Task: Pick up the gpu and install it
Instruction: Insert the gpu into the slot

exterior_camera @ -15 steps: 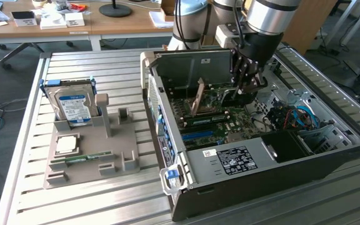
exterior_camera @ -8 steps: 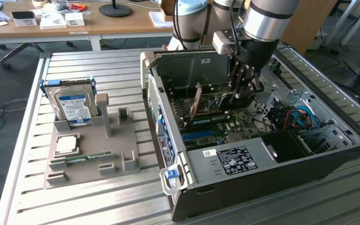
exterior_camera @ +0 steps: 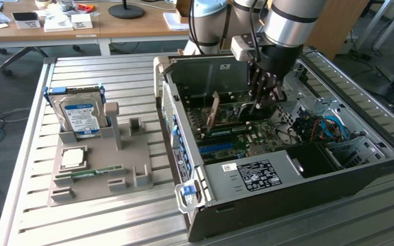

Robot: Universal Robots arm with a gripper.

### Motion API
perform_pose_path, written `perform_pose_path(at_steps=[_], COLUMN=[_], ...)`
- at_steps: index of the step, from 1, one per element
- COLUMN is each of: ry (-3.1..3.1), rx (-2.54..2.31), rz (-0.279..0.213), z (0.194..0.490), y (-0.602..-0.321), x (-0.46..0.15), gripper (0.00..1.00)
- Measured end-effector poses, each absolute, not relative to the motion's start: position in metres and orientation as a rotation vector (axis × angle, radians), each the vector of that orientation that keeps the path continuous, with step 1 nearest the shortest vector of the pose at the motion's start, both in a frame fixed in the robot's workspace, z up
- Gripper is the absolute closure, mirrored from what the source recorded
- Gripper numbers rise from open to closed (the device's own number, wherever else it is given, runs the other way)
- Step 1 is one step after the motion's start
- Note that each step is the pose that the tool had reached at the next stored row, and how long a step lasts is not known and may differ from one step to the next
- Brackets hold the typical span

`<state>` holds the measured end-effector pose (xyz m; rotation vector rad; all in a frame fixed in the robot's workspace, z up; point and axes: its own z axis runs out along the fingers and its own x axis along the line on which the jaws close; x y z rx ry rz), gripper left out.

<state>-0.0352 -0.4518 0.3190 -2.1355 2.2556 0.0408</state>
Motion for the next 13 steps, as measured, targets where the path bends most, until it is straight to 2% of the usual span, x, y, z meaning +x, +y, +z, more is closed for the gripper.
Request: perform_pose_path(at_steps=[13], ry=[2.256], rx=[-2.136], rz=[0.041], z=[0.301], y=[-0.452], x=[-0.043], gripper=[0.73])
